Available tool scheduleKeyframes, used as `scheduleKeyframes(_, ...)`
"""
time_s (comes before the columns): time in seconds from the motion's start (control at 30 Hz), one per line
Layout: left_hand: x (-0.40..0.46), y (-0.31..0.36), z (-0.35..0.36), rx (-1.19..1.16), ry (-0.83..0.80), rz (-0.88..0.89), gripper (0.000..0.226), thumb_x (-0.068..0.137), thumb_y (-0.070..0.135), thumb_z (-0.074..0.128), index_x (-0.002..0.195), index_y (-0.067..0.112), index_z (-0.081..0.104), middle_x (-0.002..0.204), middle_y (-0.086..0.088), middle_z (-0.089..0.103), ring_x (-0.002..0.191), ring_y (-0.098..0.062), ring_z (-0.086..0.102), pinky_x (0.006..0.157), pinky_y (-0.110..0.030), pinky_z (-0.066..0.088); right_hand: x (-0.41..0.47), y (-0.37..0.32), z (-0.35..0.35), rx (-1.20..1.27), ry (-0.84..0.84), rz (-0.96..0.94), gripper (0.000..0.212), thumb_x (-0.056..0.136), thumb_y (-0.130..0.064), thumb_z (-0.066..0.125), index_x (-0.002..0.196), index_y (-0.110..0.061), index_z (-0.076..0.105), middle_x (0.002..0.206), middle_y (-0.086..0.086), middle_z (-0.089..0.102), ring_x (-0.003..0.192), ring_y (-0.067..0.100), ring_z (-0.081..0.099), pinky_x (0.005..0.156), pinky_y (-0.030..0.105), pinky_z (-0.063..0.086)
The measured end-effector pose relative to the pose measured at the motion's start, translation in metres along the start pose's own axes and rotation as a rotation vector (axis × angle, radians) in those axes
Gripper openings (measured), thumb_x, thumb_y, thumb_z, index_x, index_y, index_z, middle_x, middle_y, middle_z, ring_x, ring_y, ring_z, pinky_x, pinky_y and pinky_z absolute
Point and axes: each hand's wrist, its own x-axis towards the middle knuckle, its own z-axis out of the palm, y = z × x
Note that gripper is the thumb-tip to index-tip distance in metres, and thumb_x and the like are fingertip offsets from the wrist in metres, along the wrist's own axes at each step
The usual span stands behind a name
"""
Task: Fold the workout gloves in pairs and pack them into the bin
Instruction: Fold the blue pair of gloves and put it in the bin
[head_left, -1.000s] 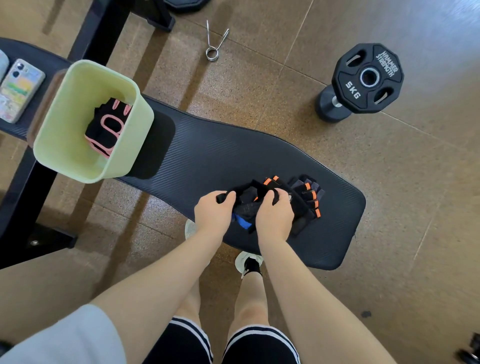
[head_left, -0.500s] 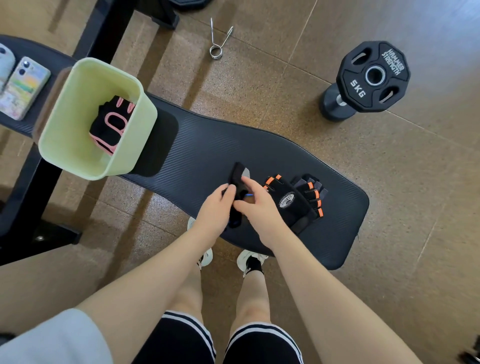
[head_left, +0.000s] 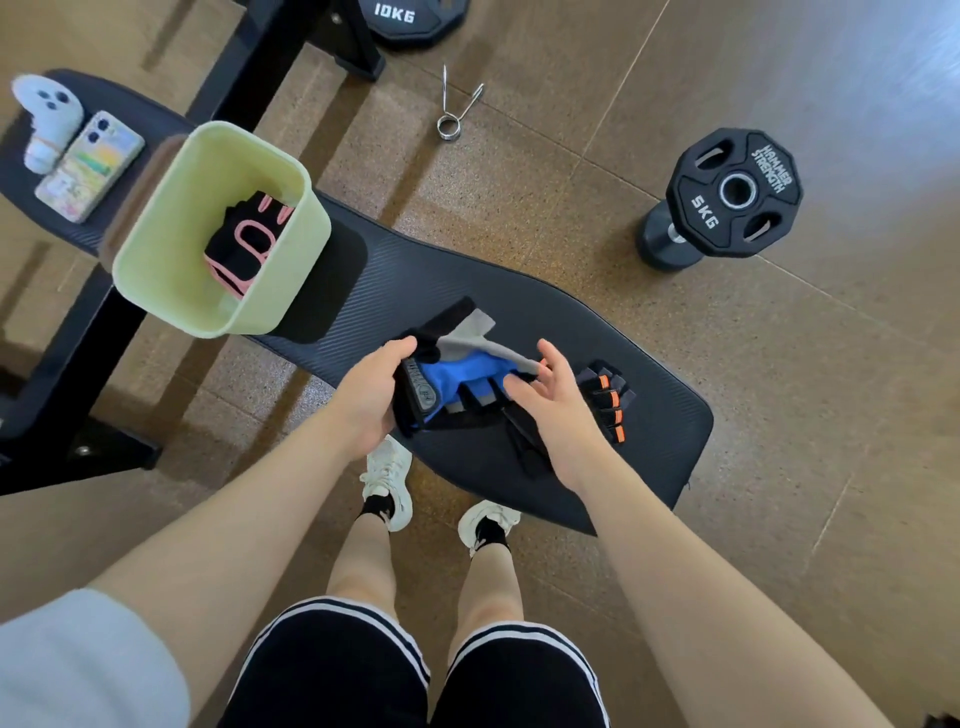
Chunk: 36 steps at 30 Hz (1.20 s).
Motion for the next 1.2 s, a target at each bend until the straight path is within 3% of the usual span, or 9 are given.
scheduleKeyframes(0.13,-0.020,0.002,-0.005,0.013,-0.022,0.053,0.030,0.095,0.035,0.041,0.105,0.018,0.064,0.107,-0.002,0.069,0.098,-0.016,0.066,0.087,-0.032,0.051,-0.008,-0.018,0.010,-0.154,0.032,-0.186,0.010,0.088,-0.022,0.059,0.095,-0.027,0.065,0.121,0.008,0.058,0.108,0.022,0.057,0.100,0.040,0.046)
scheduleKeyframes(0.23,-0.034,0.005,-0.010,0.019,0.026,0.098,0.041,0.092,0.041,0.043,0.119,0.014,0.058,0.120,-0.006,0.065,0.109,-0.020,0.063,0.097,-0.038,0.048,-0.014,-0.033,0.015,-0.381,0.164,-0.284,0.024,0.089,-0.030,0.057,0.090,-0.009,0.066,0.110,0.010,0.061,0.095,0.023,0.060,0.088,0.042,0.050)
scheduleKeyframes(0.33,-0.043,0.004,-0.013,-0.060,0.034,0.097,0.034,0.096,0.036,0.038,0.108,0.014,0.061,0.110,-0.005,0.069,0.097,-0.018,0.066,0.082,-0.031,0.053,-0.018,-0.048,0.016,-0.152,-0.026,-0.130,0.016,0.090,-0.026,0.056,0.089,-0.014,0.067,0.098,0.018,0.067,0.094,0.034,0.064,0.083,0.051,0.053)
scheduleKeyframes(0.47,-0.049,-0.001,-0.012,-0.160,-0.021,0.056,0.033,0.097,0.036,0.036,0.101,0.017,0.063,0.101,0.000,0.070,0.094,-0.015,0.067,0.076,-0.029,0.053,-0.010,-0.056,0.011,-0.182,-0.029,-0.135,0.006,0.085,-0.019,0.064,0.088,-0.013,0.065,0.088,0.011,0.063,0.083,0.025,0.060,0.072,0.037,0.051)
scheduleKeyframes(0.6,-0.050,-0.006,-0.019,-0.269,-0.034,0.056,0.037,0.097,0.040,0.034,0.104,0.018,0.063,0.102,-0.001,0.070,0.095,-0.017,0.066,0.075,-0.030,0.052,-0.002,-0.046,0.019,-0.523,0.048,-0.165,0.047,0.083,-0.027,0.067,0.124,-0.015,0.048,0.112,0.005,0.056,0.103,0.021,0.054,0.079,0.028,0.045)
scheduleKeyframes(0.67,-0.049,-0.006,-0.025,-0.316,-0.039,0.062,0.037,0.096,0.042,0.036,0.100,0.019,0.065,0.101,-0.002,0.071,0.093,-0.017,0.067,0.076,-0.033,0.051,-0.003,-0.042,0.024,-0.336,0.002,-0.110,0.075,0.081,-0.038,0.066,0.142,-0.025,0.025,0.143,0.001,0.038,0.130,0.020,0.038,0.099,0.031,0.036)
scheduleKeyframes(0.77,-0.050,-0.002,-0.038,-0.367,-0.038,0.071,0.035,0.094,0.042,0.039,0.091,0.020,0.065,0.079,0.000,0.076,0.073,-0.015,0.072,0.070,-0.033,0.051,0.000,-0.039,0.035,-0.029,-0.138,0.050,0.090,0.073,-0.046,0.071,0.145,-0.031,0.018,0.147,-0.005,0.035,0.135,0.022,0.036,0.112,0.044,0.031)
scheduleKeyframes(0.93,-0.048,0.010,-0.071,-0.435,-0.015,0.096,0.034,0.094,0.041,0.040,0.094,0.020,0.067,0.088,-0.001,0.076,0.084,-0.017,0.070,0.082,-0.036,0.051,0.011,-0.066,0.075,0.123,-0.335,0.183,0.041,0.090,-0.034,0.055,0.125,-0.013,0.054,0.125,0.007,0.062,0.113,0.024,0.060,0.100,0.044,0.047)
scheduleKeyframes(1.2,-0.005,0.049,-0.139,-0.073,0.211,0.284,0.041,0.084,0.012,0.063,0.119,0.022,0.045,0.115,-0.004,0.058,0.106,-0.018,0.060,0.091,-0.038,0.052,0.068,-0.121,0.162,-0.143,-0.086,-0.007,0.003,0.090,-0.015,0.057,0.091,-0.016,0.060,0.094,0.006,0.060,0.080,0.020,0.060,0.054,0.034,0.057)
